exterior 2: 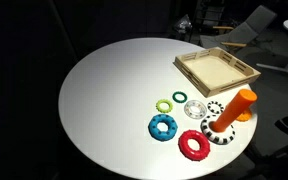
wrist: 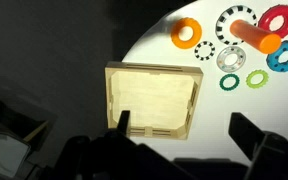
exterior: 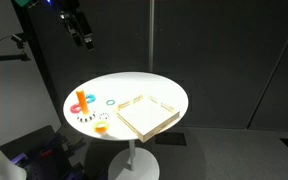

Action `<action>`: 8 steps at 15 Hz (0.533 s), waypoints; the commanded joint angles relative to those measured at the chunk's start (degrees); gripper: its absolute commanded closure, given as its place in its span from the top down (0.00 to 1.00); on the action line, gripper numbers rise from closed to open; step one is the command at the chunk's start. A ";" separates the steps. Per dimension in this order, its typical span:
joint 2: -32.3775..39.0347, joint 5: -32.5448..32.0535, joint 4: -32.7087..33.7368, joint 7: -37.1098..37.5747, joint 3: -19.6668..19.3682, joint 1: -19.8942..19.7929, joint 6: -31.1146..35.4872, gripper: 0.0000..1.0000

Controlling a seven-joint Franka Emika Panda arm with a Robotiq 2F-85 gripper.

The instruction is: Pick up the orange ring and put it on the ring holder

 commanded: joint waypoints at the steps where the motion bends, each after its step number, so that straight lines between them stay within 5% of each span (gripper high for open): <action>1: 0.04 -0.09 0.10 0.08 -0.11 0.14 -0.09 1.00; 8: 0.82 0.51 0.70 0.06 -0.18 0.50 -0.56 1.00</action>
